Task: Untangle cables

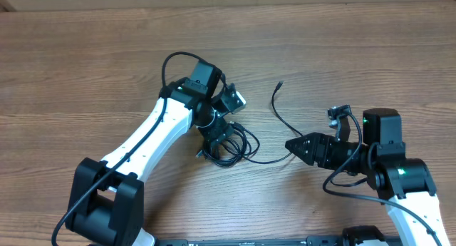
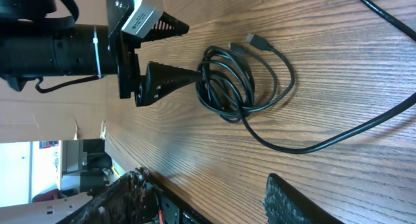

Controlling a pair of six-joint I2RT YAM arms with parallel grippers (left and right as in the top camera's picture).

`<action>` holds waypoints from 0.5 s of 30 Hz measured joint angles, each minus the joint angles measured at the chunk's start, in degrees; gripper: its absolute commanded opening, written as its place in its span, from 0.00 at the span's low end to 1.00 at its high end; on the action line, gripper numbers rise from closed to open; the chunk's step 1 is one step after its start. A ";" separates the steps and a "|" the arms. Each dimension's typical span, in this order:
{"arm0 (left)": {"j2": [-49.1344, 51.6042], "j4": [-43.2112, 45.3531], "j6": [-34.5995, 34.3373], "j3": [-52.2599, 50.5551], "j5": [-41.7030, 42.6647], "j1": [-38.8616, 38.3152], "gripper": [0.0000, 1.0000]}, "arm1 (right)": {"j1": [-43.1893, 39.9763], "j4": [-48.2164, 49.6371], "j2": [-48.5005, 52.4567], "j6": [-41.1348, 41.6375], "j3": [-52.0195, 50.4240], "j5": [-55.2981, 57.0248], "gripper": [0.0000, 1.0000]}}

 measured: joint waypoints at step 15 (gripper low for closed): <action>4.42 6.19 0.96 0.00 -0.07 -1.73 0.71 | 0.00 0.57 3.28 -0.02 0.00 0.07 0.52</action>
